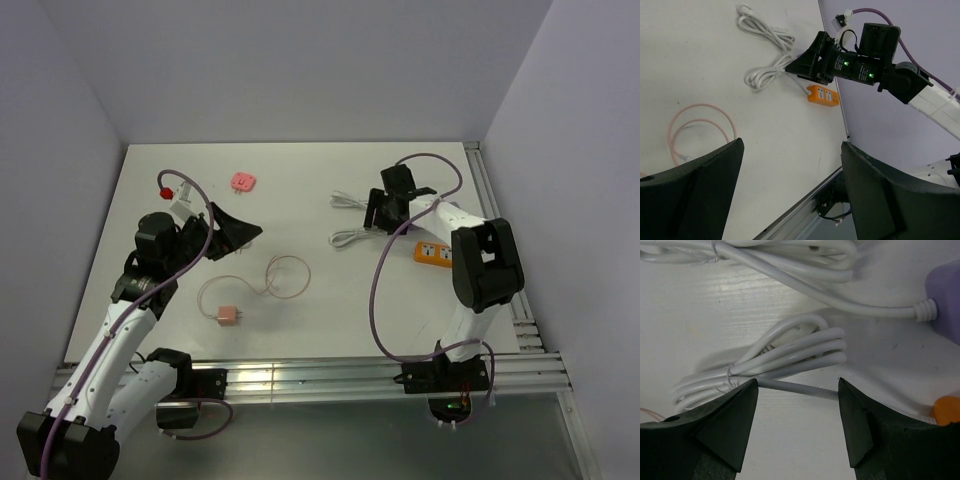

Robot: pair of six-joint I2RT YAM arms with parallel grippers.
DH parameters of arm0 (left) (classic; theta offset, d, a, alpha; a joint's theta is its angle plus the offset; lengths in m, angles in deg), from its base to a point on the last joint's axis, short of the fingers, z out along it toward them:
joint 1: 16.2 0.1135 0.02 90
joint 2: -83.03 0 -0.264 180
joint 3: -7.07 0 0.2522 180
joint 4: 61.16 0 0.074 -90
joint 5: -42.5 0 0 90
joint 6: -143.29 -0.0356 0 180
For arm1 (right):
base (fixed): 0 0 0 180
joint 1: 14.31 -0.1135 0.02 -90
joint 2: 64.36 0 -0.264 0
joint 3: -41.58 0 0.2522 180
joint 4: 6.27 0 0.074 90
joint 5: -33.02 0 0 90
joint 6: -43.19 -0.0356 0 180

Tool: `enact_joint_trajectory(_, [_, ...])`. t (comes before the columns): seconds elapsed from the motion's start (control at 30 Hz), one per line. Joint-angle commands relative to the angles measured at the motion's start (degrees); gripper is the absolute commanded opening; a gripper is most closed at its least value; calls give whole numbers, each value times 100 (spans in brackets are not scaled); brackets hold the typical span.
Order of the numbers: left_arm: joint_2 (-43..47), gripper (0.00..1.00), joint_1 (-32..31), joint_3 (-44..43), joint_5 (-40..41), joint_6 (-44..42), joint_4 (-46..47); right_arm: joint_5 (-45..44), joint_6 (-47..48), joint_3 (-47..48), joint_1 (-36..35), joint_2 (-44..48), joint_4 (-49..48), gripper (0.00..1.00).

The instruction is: Insert the plug

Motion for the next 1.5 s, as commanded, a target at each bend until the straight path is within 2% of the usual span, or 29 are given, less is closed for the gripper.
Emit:
enact_joint_trajectory(0.0, [136, 84, -24, -5, -46, -74, 183, 182, 47, 188, -219, -114, -184, 72])
enact_joint_trajectory(0.27, [233, 84, -24, -75, -2, -100, 16, 234, -32, 259, -440, -431, -324, 67])
enact_joint_trajectory(0.57, [286, 84, -24, -93, 77, -118, -63, 656, -295, 364, -1071, -474, -483, 65])
enact_joint_trajectory(0.77, [295, 84, -24, -189, 489, -215, -378, 806, -541, 399, -1406, -387, -597, 65])
enact_joint_trajectory(0.87, [242, 84, -24, -277, 779, -259, -572, 604, -542, 601, -1512, -273, -536, 68])
enact_joint_trajectory(0.97, [128, 84, -24, -382, 946, -320, -704, 402, -410, 899, -1503, -123, -352, 75])
enact_joint_trajectory(1.2, [-433, 83, -24, -672, 1544, -338, -1047, -46, -146, 1427, -1503, 456, 254, 95])
enact_joint_trajectory(1.33, [-882, 80, -32, -901, 1983, -338, -1179, -240, -199, 1104, -1503, 1210, 352, 96])
enact_joint_trajectory(1.47, [-1672, 85, -304, -1550, 3490, -119, -1915, -337, -269, 306, -1503, 2073, 343, 96])
